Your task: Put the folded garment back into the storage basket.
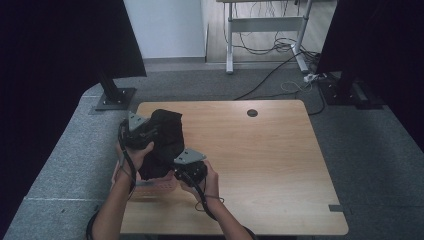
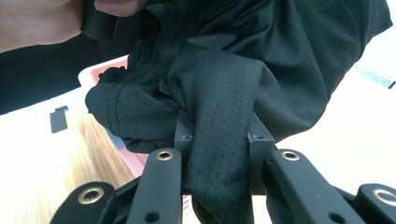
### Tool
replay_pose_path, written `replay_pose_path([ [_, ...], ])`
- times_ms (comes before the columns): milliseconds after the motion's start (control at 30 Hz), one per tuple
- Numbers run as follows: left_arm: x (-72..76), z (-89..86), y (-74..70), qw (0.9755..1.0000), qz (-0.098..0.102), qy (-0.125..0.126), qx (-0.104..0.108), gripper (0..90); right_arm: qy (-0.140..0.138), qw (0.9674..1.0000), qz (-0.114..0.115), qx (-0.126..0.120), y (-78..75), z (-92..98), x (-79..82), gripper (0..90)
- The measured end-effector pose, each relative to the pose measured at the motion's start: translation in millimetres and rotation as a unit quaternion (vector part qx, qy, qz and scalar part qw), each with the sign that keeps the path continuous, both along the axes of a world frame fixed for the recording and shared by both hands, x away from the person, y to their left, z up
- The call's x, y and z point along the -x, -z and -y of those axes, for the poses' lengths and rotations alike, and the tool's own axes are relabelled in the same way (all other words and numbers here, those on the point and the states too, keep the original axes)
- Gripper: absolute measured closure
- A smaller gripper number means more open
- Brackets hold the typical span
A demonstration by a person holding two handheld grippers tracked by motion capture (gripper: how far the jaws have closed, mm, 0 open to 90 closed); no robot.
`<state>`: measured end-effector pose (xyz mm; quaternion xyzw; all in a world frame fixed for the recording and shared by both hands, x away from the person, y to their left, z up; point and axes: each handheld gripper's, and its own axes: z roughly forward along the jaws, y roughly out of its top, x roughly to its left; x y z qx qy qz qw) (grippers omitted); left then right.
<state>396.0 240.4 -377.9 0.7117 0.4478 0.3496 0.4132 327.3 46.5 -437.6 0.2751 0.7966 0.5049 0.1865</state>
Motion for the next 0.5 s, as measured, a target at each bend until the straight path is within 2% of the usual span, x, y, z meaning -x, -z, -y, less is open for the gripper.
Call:
replay_pose_path([
  [500, -1.9, -17.4, 4.6, 0.9999, -0.003, -0.011, 0.001, 64.9, -0.009, 1.0000, 0.001, 0.003, 1.1, -18.1, -3.1, 72.3],
])
